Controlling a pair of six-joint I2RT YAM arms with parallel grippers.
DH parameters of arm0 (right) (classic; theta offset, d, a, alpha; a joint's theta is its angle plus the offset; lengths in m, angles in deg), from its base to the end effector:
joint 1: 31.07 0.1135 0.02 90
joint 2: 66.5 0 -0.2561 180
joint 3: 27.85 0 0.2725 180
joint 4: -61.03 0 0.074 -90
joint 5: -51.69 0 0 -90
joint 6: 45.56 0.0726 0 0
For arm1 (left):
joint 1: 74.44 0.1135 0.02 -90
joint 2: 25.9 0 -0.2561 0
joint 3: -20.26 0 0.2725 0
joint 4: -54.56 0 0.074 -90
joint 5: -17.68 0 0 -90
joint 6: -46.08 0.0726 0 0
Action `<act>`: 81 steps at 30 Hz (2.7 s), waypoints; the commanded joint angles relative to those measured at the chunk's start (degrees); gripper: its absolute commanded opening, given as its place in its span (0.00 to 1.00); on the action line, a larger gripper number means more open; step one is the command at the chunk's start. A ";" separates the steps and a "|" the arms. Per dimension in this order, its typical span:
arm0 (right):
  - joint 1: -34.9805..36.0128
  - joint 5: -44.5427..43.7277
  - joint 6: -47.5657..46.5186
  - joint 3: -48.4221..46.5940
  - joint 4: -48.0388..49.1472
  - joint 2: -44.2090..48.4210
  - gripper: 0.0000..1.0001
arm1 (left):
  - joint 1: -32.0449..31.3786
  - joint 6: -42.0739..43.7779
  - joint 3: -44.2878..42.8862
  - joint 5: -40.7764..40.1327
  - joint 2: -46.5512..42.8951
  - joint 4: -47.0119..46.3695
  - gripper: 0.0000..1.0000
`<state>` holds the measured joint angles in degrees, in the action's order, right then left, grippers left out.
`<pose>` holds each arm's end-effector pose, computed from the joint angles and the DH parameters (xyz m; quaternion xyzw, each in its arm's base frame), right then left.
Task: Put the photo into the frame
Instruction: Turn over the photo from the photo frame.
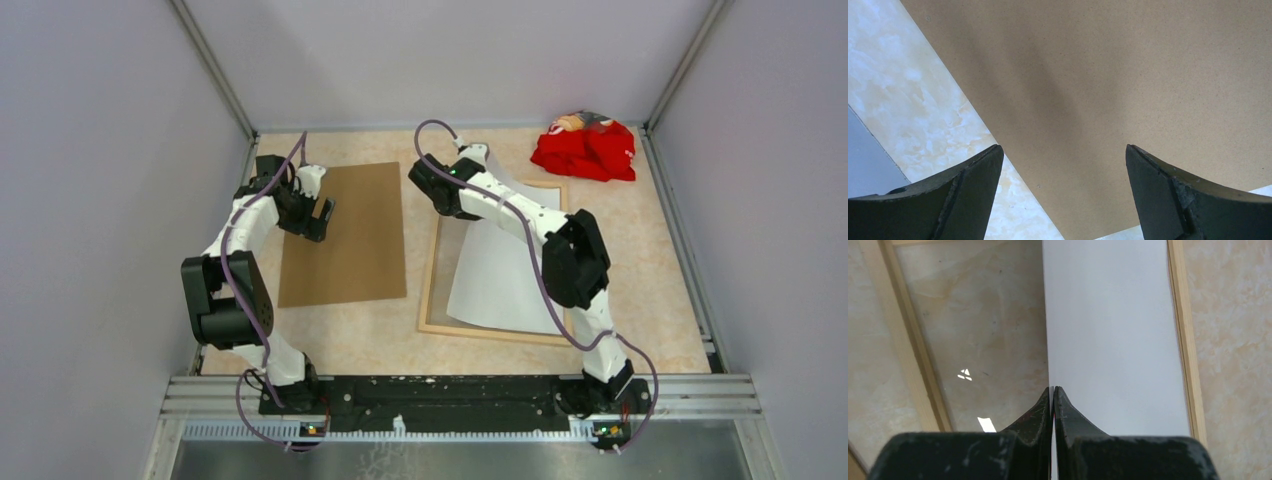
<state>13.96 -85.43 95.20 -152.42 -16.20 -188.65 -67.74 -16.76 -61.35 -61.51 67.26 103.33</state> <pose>0.3634 0.2885 0.2227 0.0982 0.9048 -0.1758 0.3752 0.3721 0.0300 0.1884 0.1947 0.9428 -0.0129 0.2704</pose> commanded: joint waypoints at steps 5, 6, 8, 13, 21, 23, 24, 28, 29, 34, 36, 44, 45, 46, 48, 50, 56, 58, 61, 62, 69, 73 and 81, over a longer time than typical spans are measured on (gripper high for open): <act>-1.25 -0.77 5.23 0.90 -3.09 -0.10 0.00 | 0.29 0.09 0.26 -0.42 -0.02 -1.34 0.98; -1.21 -0.71 5.22 1.44 -2.63 0.43 0.00 | 0.26 0.10 0.24 -0.38 0.00 -1.36 0.98; -1.23 -0.49 4.62 2.25 -1.63 1.14 0.00 | 0.30 0.05 0.24 -0.20 0.04 -1.33 0.98; -1.20 1.58 1.75 2.28 0.02 0.88 0.04 | 0.33 0.00 0.35 -0.39 0.01 -1.37 0.98; -1.21 5.05 -1.01 2.34 2.44 0.05 0.83 | 0.30 0.44 0.61 -0.77 -0.27 -1.29 0.98; -1.21 5.77 -1.37 2.29 3.03 -0.01 0.91 | 0.32 0.47 0.61 -0.79 -0.35 -1.30 0.98; -1.20 6.36 -1.62 2.26 3.38 0.07 0.93 | 0.28 0.52 0.64 -0.81 -0.41 -1.17 0.98; -1.18 8.34 -2.98 2.61 5.07 0.70 0.97 | 0.29 0.54 0.54 -0.90 -0.29 -1.07 0.98; -1.18 8.79 -3.35 2.80 5.48 0.83 0.98 | 0.31 0.55 0.52 -0.88 -0.27 -1.08 0.98; -1.18 12.01 -5.17 5.73 9.17 3.34 0.99 | 0.26 0.29 0.50 -1.10 -0.18 -1.17 0.98; -1.31 13.70 -6.10 7.30 11.32 5.01 0.99 | 0.33 0.30 0.46 -1.11 -0.22 -1.16 0.98; -1.99 20.51 -8.47 11.41 18.96 11.37 0.99 | 0.76 0.36 -0.02 -1.14 0.44 -0.72 0.98; -2.14 21.10 -8.49 11.47 19.24 11.65 0.99 | 0.87 0.44 -0.05 -1.14 0.44 -0.79 0.98; -2.23 21.60 -8.51 11.60 19.44 11.94 0.99 | 0.94 0.46 -0.08 -1.17 0.57 -0.73 0.98; -2.37 22.59 -8.30 11.87 19.97 12.29 0.99 | 1.07 0.52 -0.11 -1.18 0.57 -0.73 0.98; -2.59 23.55 -7.85 12.07 20.34 12.61 0.99 | 1.12 0.53 -0.17 -1.25 0.53 -0.80 0.98; -1.53 27.74 -8.04 11.68 24.14 12.86 0.99 | 3.38 0.89 -1.43 -1.77 1.34 -0.94 0.98; -0.25 29.30 -8.04 10.50 25.46 11.58 0.99 | 5.22 1.12 -2.88 -2.25 2.53 -0.84 0.98; 2.00 31.62 -7.75 6.26 26.26 7.65 0.99 | 8.64 1.15 -6.09 -3.19 4.93 -0.35 0.98; 2.85 32.64 -7.65 4.57 26.26 5.97 0.98 | 9.81 1.08 -7.02 -3.94 5.85 -0.34 0.97; 3.67 39.08 -6.13 -5.29 27.36 -5.81 0.96 | 15.96 1.91 -6.24 -13.88 7.65 -7.10 0.87; 2.93 40.67 -5.94 -8.89 27.36 -10.95 0.96 | 16.45 3.11 -2.54 -17.46 8.73 -12.69 0.83; 0.56 43.30 -4.50 -6.57 31.98 -13.87 0.97 | 15.88 0.29 -2.30 -15.39 14.38 -13.05 0.79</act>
<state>15.89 -44.31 89.32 -158.36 10.99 -202.77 -51.54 -15.32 -63.90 -76.29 79.59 92.82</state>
